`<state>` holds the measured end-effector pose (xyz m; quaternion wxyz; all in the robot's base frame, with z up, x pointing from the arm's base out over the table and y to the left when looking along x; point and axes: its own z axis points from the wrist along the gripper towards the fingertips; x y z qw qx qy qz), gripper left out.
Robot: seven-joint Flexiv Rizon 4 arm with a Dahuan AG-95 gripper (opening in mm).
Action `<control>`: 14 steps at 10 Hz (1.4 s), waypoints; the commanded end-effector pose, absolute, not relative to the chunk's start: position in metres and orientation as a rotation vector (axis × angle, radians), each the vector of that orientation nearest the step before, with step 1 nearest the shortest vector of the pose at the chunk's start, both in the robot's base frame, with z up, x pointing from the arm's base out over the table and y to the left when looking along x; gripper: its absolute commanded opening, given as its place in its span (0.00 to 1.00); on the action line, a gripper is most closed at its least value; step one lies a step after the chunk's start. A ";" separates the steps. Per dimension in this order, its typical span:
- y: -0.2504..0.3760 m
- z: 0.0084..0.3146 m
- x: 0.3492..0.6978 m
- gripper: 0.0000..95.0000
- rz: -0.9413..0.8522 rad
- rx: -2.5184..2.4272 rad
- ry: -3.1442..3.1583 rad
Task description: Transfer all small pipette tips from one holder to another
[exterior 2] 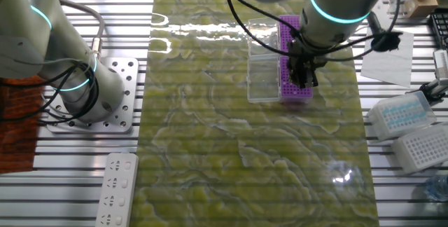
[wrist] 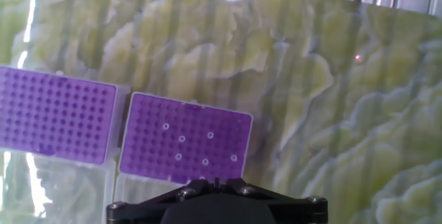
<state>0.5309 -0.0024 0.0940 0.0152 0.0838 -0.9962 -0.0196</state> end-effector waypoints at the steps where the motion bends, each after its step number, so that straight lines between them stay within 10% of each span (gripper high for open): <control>1: 0.003 0.082 0.533 0.00 -0.063 0.197 -3.101; 10: 0.011 0.061 0.527 0.00 -0.053 0.217 -3.100; 11: 0.011 0.061 0.526 0.20 -0.053 0.218 -3.101; 14: 0.011 0.060 0.525 0.20 -0.051 0.225 -3.104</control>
